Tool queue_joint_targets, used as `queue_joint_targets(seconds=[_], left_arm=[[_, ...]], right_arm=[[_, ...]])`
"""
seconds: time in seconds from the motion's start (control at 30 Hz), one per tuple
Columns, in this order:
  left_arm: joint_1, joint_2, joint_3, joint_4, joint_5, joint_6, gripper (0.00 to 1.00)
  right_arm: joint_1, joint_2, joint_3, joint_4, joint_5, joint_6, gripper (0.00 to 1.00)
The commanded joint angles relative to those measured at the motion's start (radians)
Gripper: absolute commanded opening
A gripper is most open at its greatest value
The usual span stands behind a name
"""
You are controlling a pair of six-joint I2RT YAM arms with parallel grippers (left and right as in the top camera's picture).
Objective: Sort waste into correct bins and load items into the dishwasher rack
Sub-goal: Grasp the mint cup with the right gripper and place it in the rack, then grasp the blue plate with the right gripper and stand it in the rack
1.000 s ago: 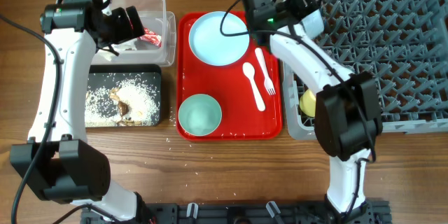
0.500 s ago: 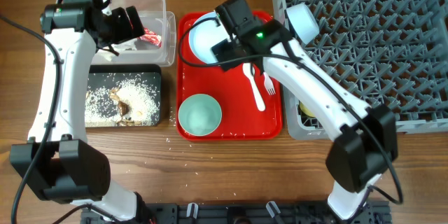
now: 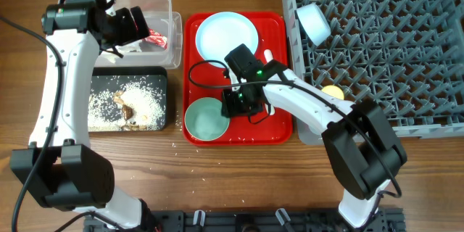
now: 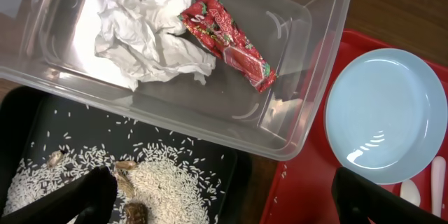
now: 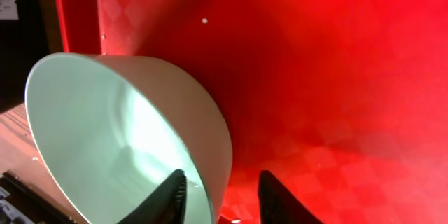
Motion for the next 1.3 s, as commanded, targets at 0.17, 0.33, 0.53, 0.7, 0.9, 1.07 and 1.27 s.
queue_joint_targets(seconds=[0.17,0.33,0.53,0.7,0.9,1.07,1.27], left_arm=[[-0.002,-0.019,0.021,0.003,-0.012,0.002,1.00],[-0.002,-0.019,0.021,0.003,-0.012,0.002,1.00],[-0.002,-0.019,0.021,0.003,-0.012,0.002,1.00],[-0.002,-0.019,0.021,0.003,-0.012,0.002,1.00],[-0.002,-0.019,0.021,0.003,-0.012,0.002,1.00],[-0.002,-0.019,0.021,0.003,-0.012,0.002,1.00],[-0.002,-0.019,0.021,0.003,-0.012,0.002,1.00]], right_arm=[[-0.046,-0.121,0.062,-0.142,0.189,0.059,0.04],[-0.170,-0.491,0.074,-0.259,0.715,0.092,0.04],[-0.178,-0.668,0.070,-0.372,1.387,0.087,0.04],[-0.178,-0.518,0.032,-0.388,1.579,-0.058,0.04],[-0.178,-0.207,0.032,-0.185,1.706,-0.417,0.04],[-0.178,-0.091,0.032,-0.073,1.783,-0.546,0.04],[-0.177,-0.088,0.032,-0.059,1.630,-0.594,0.04]])
